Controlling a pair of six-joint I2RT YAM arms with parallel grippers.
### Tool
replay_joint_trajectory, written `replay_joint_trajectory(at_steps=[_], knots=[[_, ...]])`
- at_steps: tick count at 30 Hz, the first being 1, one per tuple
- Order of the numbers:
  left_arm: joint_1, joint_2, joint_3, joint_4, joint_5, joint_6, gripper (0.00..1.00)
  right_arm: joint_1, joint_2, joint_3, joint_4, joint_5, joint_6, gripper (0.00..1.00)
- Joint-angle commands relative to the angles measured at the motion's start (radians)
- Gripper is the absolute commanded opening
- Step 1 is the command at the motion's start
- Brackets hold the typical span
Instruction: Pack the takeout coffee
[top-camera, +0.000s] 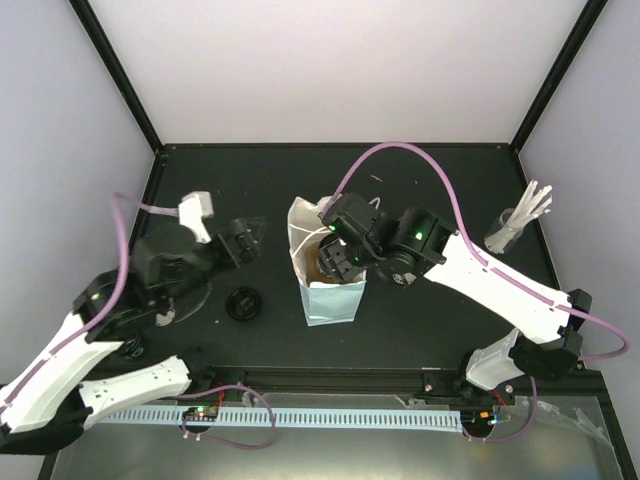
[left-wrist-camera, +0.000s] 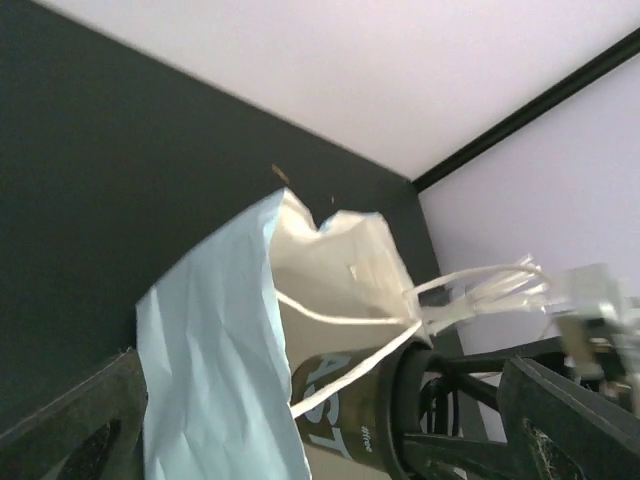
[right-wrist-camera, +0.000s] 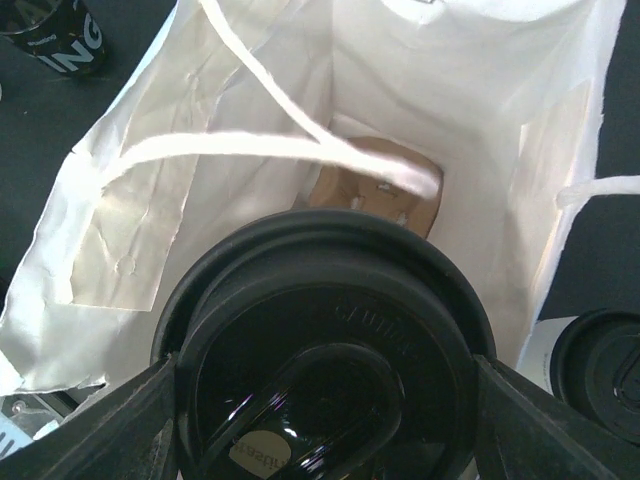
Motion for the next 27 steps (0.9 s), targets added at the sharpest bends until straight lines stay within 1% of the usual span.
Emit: replay_joint_trajectory(at_steps=[1,3,4,5,6,7,8,9,11,13,17,22,27], knots=[[0.051,-0.061,0.139,-0.142,-0.098,0.218,0.99,0.004,-0.016,-0.015,0.052,-0.023,-0.018,0.68],[0.128,-0.045,0.206,-0.198,-0.089,0.285,0.99,0.004,-0.021,-0.029,0.067,-0.055,-0.034,0.68],[0.178,-0.027,0.237,-0.215,-0.049,0.333,0.99,0.004,-0.025,-0.038,0.076,-0.068,-0.045,0.68],[0.254,-0.002,0.271,-0.228,0.011,0.378,0.99,0.006,-0.031,-0.045,0.086,-0.080,-0.059,0.67],[0.298,0.027,0.285,-0.240,0.099,0.417,0.99,0.009,-0.034,-0.052,0.092,-0.088,-0.072,0.67],[0.388,0.061,0.303,-0.253,0.182,0.447,0.99,0.014,-0.037,-0.058,0.097,-0.093,-0.083,0.67],[0.451,0.092,0.306,-0.258,0.317,0.477,0.99,0.021,-0.037,-0.060,0.098,-0.096,-0.094,0.67],[0.509,0.122,0.303,-0.253,0.411,0.508,0.99,0.026,-0.035,-0.061,0.099,-0.100,-0.106,0.67],[0.577,0.162,0.288,-0.228,0.525,0.557,0.99,0.041,-0.028,-0.066,0.101,-0.110,-0.129,0.67],[0.616,0.180,0.273,-0.187,0.583,0.601,0.99,0.059,-0.025,-0.079,0.110,-0.126,-0.150,0.67],[0.679,0.228,0.258,-0.127,0.654,0.667,0.99,0.120,-0.035,-0.112,0.133,-0.173,-0.201,0.66],[0.687,0.272,0.226,-0.037,0.747,0.769,0.99,0.184,-0.092,-0.171,0.163,-0.227,-0.235,0.65],[0.686,0.302,0.224,-0.012,0.866,0.864,0.99,0.203,-0.142,-0.228,0.144,-0.249,-0.252,0.65]])
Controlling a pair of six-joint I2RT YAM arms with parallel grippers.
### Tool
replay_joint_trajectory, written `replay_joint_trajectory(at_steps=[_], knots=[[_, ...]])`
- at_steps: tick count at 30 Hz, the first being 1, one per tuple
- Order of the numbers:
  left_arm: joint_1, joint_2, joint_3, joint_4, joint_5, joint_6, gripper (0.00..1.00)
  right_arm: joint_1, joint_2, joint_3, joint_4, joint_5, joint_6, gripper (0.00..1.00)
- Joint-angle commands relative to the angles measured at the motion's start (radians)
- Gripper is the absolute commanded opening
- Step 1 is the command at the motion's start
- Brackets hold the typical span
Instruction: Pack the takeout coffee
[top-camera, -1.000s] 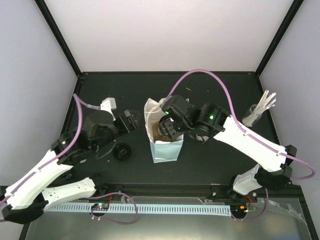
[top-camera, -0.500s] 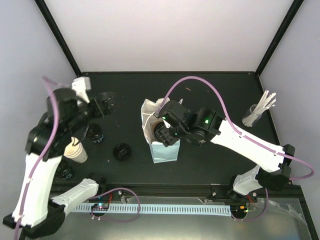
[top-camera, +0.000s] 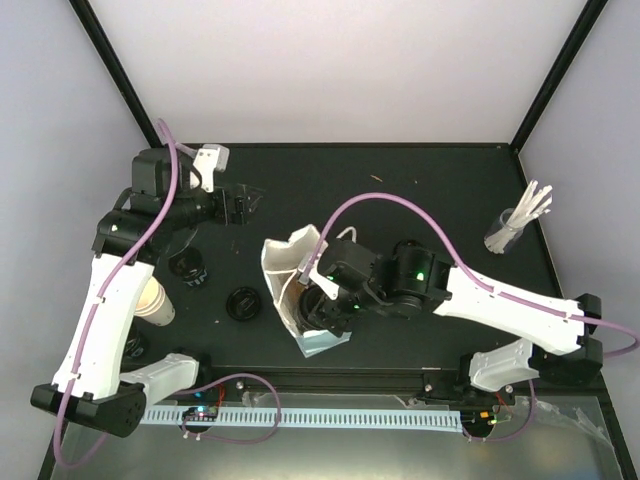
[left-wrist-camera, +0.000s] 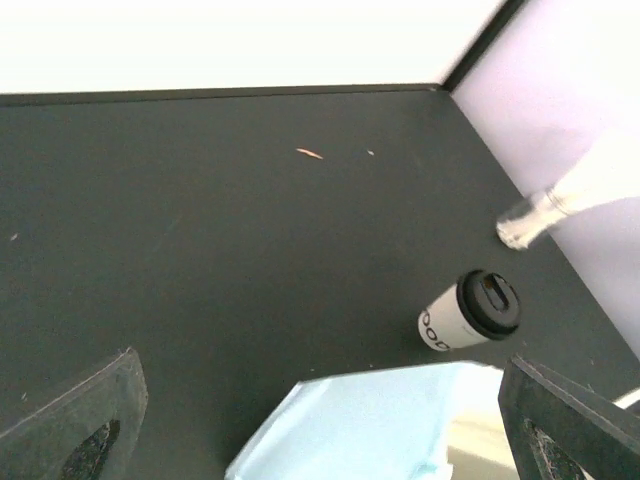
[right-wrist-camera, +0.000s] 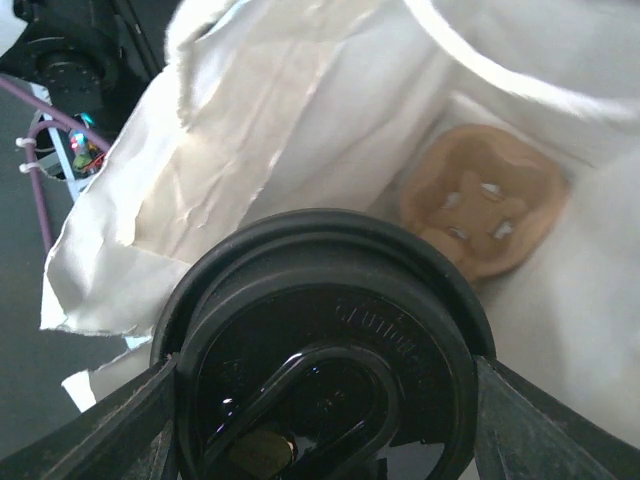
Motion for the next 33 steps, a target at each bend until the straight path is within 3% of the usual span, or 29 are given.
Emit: replay_joint_trajectory(at_steps=[1,4,9,19,27,33], knots=[[0.005,0.033,0.004,0.057,0.204,0.151,0.99,0.013,-0.060,-0.035,-0.002,-0.045,-0.040,0.65],[-0.003,0.068,0.015,0.010,0.300,0.220,0.99,0.013,-0.066,-0.048,-0.009,-0.023,-0.035,0.65],[-0.076,0.075,-0.004,-0.081,0.306,0.305,0.97,0.013,-0.061,-0.041,-0.004,0.031,-0.025,0.65],[-0.171,-0.004,-0.088,-0.174,0.082,0.274,0.98,0.013,-0.029,-0.002,-0.013,0.106,-0.009,0.65],[-0.173,-0.116,-0.150,-0.103,0.013,0.255,0.99,0.013,0.019,0.030,-0.025,0.201,0.057,0.65],[-0.166,-0.170,-0.170,-0.064,-0.130,0.197,0.99,0.013,0.064,0.094,-0.065,0.243,0.120,0.64]])
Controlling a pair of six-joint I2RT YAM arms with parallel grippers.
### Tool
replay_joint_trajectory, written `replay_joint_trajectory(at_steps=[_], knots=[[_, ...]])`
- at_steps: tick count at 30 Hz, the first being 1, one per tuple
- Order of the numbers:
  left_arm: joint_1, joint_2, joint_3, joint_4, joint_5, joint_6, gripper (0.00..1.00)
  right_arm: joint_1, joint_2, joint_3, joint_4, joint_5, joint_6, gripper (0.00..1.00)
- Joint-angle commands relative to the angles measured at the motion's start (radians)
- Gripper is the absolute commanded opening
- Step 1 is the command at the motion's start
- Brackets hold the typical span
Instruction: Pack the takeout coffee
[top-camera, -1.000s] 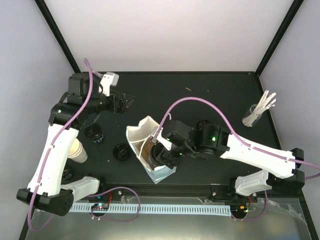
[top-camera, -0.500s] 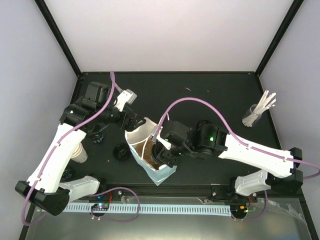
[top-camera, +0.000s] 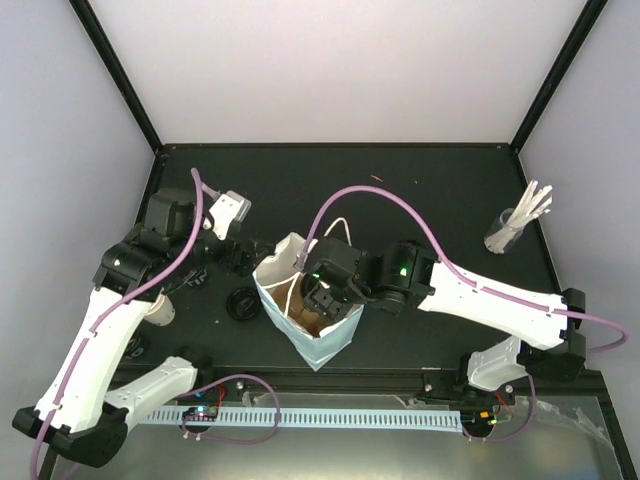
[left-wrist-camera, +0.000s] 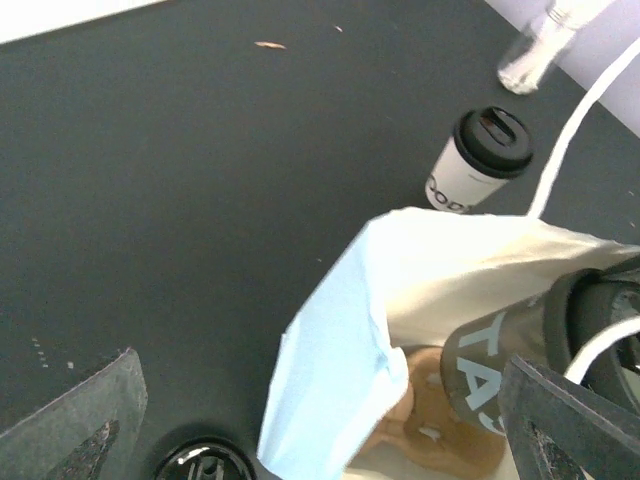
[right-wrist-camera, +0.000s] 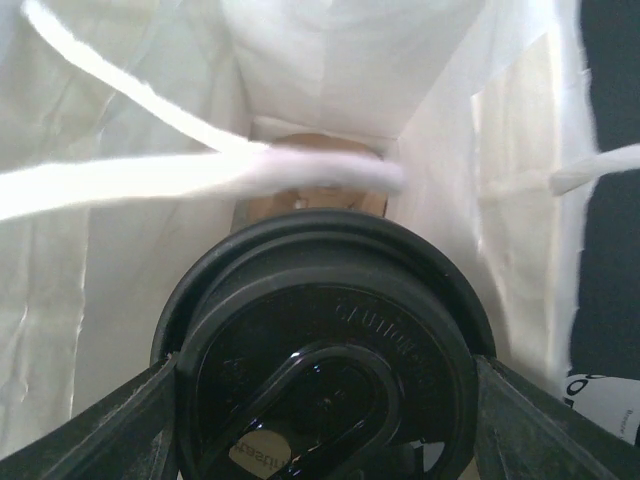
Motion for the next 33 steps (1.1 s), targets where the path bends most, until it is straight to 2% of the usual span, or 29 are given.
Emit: replay_joint_trajectory(at_steps=[1,7,12,22,28,33], knots=[[0.003,-0.011,0.021,0.031,-0.118,-0.042,0.99,0.008,0.022,0.063,-0.037,0.072,0.069,0.64],[0.002,0.064,0.041,-0.067,0.100,0.044,0.99,0.007,0.039,0.080,-0.074,0.044,0.039,0.63],[-0.013,0.094,0.051,-0.103,0.112,0.045,0.96,0.008,0.069,0.112,-0.100,0.046,0.039,0.63],[-0.164,0.195,0.118,-0.177,-0.059,0.072,0.79,0.008,0.085,0.127,-0.085,0.027,0.026,0.61],[-0.179,0.198,0.097,-0.173,-0.138,0.067,0.63,0.008,0.084,0.121,-0.081,0.036,0.032,0.60],[-0.181,0.208,0.102,-0.178,-0.156,0.061,0.55,0.009,0.093,0.140,-0.108,0.026,0.048,0.58]])
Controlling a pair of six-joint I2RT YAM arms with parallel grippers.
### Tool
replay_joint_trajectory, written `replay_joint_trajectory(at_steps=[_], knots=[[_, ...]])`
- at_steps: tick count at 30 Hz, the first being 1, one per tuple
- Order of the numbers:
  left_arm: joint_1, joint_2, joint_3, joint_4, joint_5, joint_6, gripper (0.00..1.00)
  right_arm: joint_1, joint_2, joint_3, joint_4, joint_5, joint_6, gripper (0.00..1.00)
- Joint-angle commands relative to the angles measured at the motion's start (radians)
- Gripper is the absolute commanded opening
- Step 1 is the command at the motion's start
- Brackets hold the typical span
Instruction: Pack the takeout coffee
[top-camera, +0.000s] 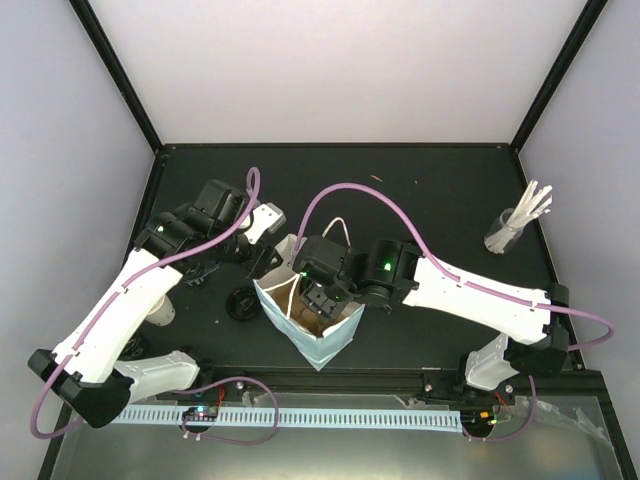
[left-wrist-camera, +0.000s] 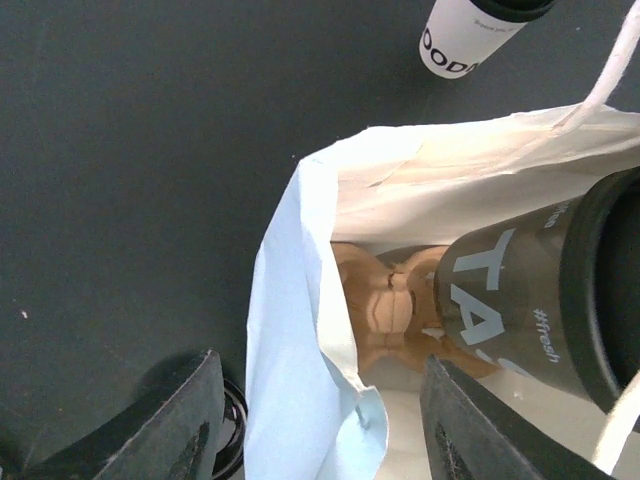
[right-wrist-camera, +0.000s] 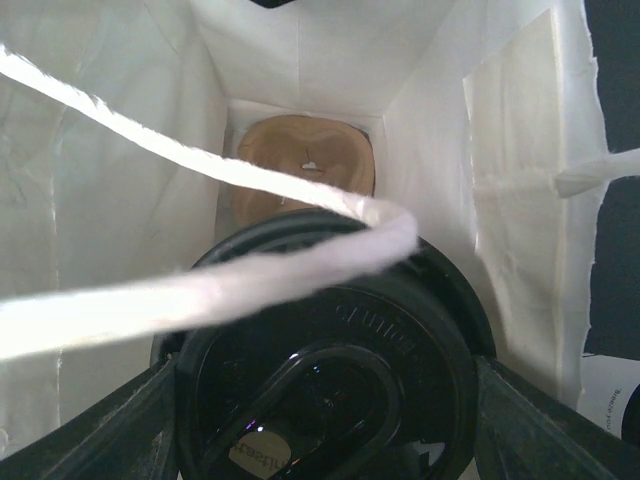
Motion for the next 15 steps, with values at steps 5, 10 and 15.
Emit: replay_joint_trajectory(at_steps=[5,10,15], knots=[[-0.018,0.026,0.030,-0.031,-0.063,-0.006,0.47,0.012,0.000,0.028,-0.020,-0.017,0.040,0.58],[-0.019,0.041,0.055,-0.039,-0.086,-0.023,0.16,0.041,0.028,0.034,-0.032,0.010,0.071,0.57],[-0.021,0.069,0.091,-0.067,-0.087,-0.071,0.02,0.047,0.056,0.037,-0.043,0.031,0.098,0.56]])
